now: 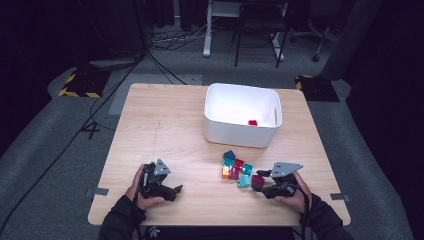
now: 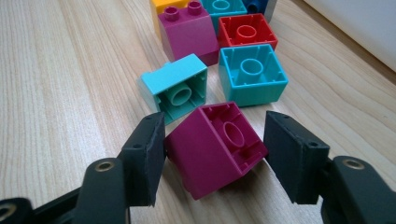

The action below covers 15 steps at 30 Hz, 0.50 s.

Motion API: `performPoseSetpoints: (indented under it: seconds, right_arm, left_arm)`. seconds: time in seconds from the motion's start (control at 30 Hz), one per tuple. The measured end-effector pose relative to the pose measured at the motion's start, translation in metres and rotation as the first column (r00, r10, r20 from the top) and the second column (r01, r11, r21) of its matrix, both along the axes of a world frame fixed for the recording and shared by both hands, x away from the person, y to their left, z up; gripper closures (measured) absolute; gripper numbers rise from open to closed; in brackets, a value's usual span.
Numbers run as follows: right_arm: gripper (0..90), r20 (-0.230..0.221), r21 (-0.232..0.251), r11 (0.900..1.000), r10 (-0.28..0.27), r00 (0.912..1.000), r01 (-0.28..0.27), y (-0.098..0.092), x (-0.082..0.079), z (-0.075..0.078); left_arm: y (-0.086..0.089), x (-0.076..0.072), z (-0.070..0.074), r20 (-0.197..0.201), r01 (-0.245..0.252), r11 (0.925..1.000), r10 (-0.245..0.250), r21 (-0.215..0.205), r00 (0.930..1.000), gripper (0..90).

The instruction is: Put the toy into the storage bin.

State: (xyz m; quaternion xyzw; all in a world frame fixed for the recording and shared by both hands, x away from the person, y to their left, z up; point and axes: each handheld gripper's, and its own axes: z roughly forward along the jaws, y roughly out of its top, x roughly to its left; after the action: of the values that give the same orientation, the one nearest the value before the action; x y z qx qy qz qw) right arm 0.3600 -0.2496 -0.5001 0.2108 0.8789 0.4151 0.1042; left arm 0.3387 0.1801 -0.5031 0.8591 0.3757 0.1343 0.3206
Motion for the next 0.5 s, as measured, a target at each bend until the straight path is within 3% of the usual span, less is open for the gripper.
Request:
performPoseSetpoints:
  seconds: [0.5]
  right_arm:
    - [40.7, 0.002, -0.008, 1.000, -0.004, 1.0000, 0.004, -0.0017, 0.0004, -0.0004]
  left_arm:
    - [0.0000, 0.0000, 0.0000, 0.000, 0.000, 1.0000, 0.000, 0.000, 1.0000, 0.5]
